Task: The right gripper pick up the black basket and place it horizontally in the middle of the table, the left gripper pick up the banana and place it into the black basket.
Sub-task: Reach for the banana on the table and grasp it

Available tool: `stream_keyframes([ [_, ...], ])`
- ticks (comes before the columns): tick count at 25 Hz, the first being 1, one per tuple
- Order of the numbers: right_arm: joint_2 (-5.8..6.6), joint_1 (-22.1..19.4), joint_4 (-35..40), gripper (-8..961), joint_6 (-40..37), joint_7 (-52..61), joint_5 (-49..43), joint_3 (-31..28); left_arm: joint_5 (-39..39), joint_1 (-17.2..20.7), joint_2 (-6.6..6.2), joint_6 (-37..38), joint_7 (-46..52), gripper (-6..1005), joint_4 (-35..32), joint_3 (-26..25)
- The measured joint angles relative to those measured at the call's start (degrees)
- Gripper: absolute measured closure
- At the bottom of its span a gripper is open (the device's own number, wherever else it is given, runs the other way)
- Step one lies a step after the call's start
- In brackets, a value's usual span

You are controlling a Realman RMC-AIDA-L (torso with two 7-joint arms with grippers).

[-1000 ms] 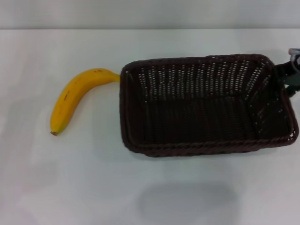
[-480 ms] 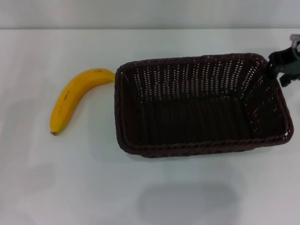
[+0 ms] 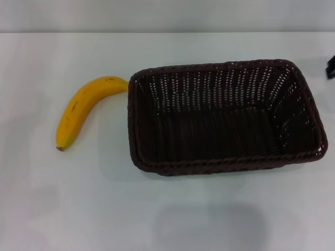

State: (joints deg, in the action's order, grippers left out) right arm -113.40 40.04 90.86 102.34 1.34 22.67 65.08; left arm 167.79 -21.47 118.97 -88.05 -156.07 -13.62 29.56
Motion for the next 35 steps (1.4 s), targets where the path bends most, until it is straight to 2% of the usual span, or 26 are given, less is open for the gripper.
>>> stream_keyframes([
  [5,-1.78,-8.1,7.8,591,-9.9,-11.1,0.7,-2.3,-0.1,-0.2,0.29,0.2,5.3,139,0.6,0.3],
  [8,-1.80,-13.3,8.0,590,-20.5,-18.4,5.3,-2.5,-0.8,-0.2,0.30,0.4,7.6,144,1.1,0.7],
  [15,-1.64,-22.9,0.8,588,-45.3,-40.0,22.6,-4.9,-9.9,0.5,-0.08,6.9,16.1,155,-1.6,6.1],
  [17,-1.64,-24.3,-3.6,587,-52.1,-47.8,29.4,-4.9,-13.6,1.1,-0.13,10.7,19.5,158,-4.8,7.1],
  [20,-1.61,-24.5,-10.5,586,-58.1,-58.5,38.0,-5.2,-21.4,2.4,-0.77,17.6,29.3,174,-11.7,7.5],
  [23,-1.59,-24.5,-15.6,585,-60.3,-67.5,45.7,-6.4,-31.9,2.7,-1.95,22.4,40.3,195,-18.3,7.5],
  [27,-1.58,-24.9,-23.0,584,-60.7,-80.4,59.9,-10.5,-49.6,2.4,-3.78,28.0,59.2,215,-28.1,7.5],
  [31,-1.56,-24.6,-28.7,583,-59.1,-88.8,68.2,-14.4,-67.0,1.1,-6.77,29.5,79.7,213,-36.5,7.5],
  [35,-1.56,-24.5,-31.4,582,-58.1,-93.3,70.3,-17.6,-84.2,-2.0,-10.33,26.6,97.3,213,-42.0,7.5],
])
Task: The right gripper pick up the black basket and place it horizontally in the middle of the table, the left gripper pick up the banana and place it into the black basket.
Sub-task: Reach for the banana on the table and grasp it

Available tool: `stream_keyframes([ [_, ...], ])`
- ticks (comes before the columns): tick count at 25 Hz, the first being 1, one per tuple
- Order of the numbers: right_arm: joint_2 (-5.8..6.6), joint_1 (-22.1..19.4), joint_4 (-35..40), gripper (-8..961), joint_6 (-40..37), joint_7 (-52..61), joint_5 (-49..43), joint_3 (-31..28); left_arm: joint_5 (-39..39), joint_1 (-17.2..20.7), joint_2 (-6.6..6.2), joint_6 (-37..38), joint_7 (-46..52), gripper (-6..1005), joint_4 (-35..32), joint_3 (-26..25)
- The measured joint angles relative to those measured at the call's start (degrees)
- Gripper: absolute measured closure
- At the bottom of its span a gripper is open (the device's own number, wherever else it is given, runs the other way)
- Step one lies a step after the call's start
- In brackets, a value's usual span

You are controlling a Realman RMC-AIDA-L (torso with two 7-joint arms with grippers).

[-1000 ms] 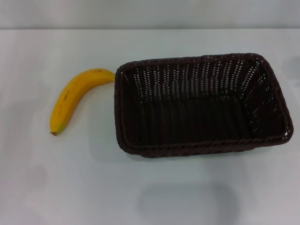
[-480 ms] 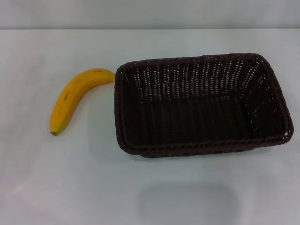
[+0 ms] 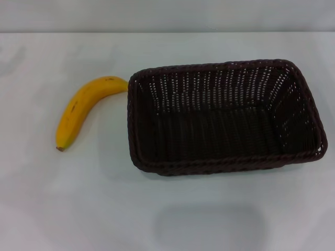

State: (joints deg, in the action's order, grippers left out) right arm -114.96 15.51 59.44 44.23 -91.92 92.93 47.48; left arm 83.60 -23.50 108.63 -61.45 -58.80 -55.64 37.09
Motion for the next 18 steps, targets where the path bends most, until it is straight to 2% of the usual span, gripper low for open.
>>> stream_keyframes([
  [3,0.00,-0.2,-1.8,581,0.6,-2.8,1.7,-1.3,-11.0,-3.4,-2.61,-4.9,8.2,213,-1.8,0.0],
  [4,0.00,-0.2,-2.4,581,0.7,-3.7,2.6,-1.5,-18.4,-6.1,-3.76,-9.0,11.8,213,-3.0,0.0],
  [5,0.00,-0.2,-3.4,580,0.9,-4.9,3.8,-1.8,-18.4,-6.1,-3.76,-9.0,11.8,213,-3.0,0.0],
  [6,0.00,-0.1,-4.6,580,1.3,-6.3,5.1,-2.3,-23.9,-8.1,-4.22,-11.6,13.9,213,-3.5,0.0],
  [9,0.00,0.1,-7.3,579,3.6,-9.7,7.8,-4.0,-35.9,-12.7,-4.49,-16.4,18.1,212,-3.5,0.0],
  [11,0.00,0.1,-8.9,579,5.6,-11.7,8.9,-5.9,-43.6,-16.0,-4.22,-19.4,20.1,212,-3.4,0.0],
  [12,0.00,0.1,-9.9,578,6.8,-12.6,9.4,-7.0,-49.6,-18.9,-3.83,-22.3,21.3,212,-3.4,0.0],
  [18,0.00,0.2,-14.7,576,13.4,-18.1,10.7,-14.1,-55.4,-22.5,-3.58,-25.7,23.6,212,-1.7,2.6],
])
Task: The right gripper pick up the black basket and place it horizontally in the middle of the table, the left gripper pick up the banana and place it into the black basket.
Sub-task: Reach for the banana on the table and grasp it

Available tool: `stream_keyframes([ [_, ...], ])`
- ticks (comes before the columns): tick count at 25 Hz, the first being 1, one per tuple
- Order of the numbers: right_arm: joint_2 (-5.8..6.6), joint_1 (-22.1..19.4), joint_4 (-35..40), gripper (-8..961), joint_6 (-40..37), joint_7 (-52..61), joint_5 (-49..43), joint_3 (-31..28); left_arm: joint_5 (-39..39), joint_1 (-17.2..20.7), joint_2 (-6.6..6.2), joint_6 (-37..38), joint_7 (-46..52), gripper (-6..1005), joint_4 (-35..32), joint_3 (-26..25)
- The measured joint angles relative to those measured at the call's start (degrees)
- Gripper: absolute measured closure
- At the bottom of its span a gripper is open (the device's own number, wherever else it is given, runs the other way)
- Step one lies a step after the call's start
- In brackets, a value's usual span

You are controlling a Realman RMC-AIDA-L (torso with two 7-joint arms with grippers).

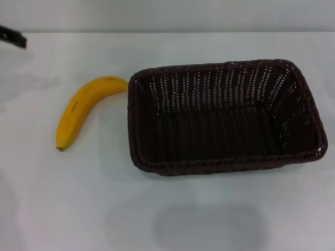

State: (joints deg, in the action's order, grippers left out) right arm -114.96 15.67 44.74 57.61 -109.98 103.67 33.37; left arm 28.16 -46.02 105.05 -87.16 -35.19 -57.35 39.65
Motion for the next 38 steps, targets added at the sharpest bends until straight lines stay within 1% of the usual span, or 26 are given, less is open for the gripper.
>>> stream_keyframes([
  [2,0.00,0.0,-1.7,576,1.9,-2.5,0.7,-1.8,-1.9,-0.6,0.15,0.2,1.3,212,1.8,2.4],
  [4,0.00,0.0,-3.3,575,3.1,-4.9,1.9,-2.9,-3.8,-1.1,0.56,0.6,2.4,212,3.3,4.1],
  [6,0.00,0.0,-5.0,575,4.1,-7.6,3.6,-3.3,-5.9,-1.7,1.45,0.9,3.0,212,4.5,5.1],
  [11,0.04,0.0,-6.8,573,5.1,-11.2,5.6,-3.6,-9.2,-2.5,3.52,0.8,3.3,211,4.9,5.4],
  [15,0.08,0.0,-6.8,572,5.1,-11.6,5.7,-3.6,-10.7,-2.7,4.52,0.6,3.6,211,5.0,6.1],
  [19,0.09,-0.1,-7.3,571,5.2,-11.7,5.7,-3.6,-11.1,-2.7,5.85,1.9,3.8,210,5.0,7.5],
  [23,0.09,-0.1,-7.9,570,5.2,-11.8,5.6,-3.6,-11.1,-3.0,7.15,3.6,3.6,206,4.9,7.7],
  [27,0.13,-0.3,-8.6,568,5.2,-12.2,5.6,-3.7,-11.1,-3.5,7.64,5.3,3.4,191,6.3,7.7],
  [32,0.16,-0.3,-9.3,567,5.1,-12.6,5.7,-3.8,-11.2,-4.3,7.94,8.3,3.0,167,10.1,8.2],
  [38,0.18,-0.1,-9.8,565,4.9,-13.2,5.8,-3.8,-11.1,-4.5,8.83,11.6,2.6,124,12.3,9.0],
])
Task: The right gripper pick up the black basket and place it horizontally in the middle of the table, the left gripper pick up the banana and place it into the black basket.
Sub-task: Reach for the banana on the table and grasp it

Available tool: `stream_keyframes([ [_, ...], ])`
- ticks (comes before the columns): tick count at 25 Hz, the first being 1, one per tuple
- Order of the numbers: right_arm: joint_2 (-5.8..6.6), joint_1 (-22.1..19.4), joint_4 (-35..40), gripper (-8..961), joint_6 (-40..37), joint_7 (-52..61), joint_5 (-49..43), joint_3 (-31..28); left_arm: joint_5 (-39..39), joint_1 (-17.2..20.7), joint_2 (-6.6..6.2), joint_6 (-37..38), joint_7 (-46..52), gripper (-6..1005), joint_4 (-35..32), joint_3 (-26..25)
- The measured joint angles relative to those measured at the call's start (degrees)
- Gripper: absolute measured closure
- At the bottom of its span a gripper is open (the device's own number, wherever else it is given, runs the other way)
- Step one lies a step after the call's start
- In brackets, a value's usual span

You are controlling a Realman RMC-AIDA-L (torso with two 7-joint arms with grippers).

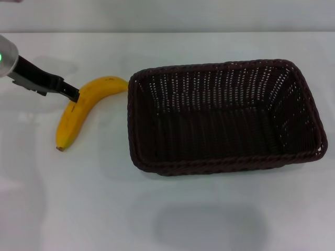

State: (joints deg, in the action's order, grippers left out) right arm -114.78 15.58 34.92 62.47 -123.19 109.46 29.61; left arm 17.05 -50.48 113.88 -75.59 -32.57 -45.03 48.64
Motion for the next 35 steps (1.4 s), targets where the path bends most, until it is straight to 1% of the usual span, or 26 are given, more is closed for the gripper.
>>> stream_keyframes([
  [3,0.00,0.1,0.0,564,-0.1,0.0,0.0,0.0,0.3,0.0,0.36,0.8,0.0,123,0.4,0.5],
  [9,0.00,0.6,0.0,562,-0.8,0.0,0.0,0.0,0.1,-0.5,0.65,2.3,0.0,122,2.9,1.0],
  [14,0.00,0.8,-0.2,561,-0.9,0.0,0.0,0.0,0.1,-0.6,1.23,3.2,-0.1,121,3.5,2.1],
  [21,-0.01,0.9,-0.8,559,-1.0,0.0,0.0,0.0,0.1,-0.6,1.36,4.2,-0.2,124,4.5,2.4],
  [27,-0.01,0.9,-0.8,557,-1.1,0.0,0.0,0.0,0.1,-0.4,1.79,5.6,-0.3,129,5.2,2.4],
  [29,-0.01,0.9,-0.8,556,-1.1,0.0,0.0,0.0,0.1,-0.5,1.79,5.8,-0.3,319,5.7,2.4],
  [35,-0.01,1.0,-0.8,554,-1.1,0.0,0.0,0.0,0.1,-0.5,1.80,6.7,-0.3,518,5.8,2.4],
])
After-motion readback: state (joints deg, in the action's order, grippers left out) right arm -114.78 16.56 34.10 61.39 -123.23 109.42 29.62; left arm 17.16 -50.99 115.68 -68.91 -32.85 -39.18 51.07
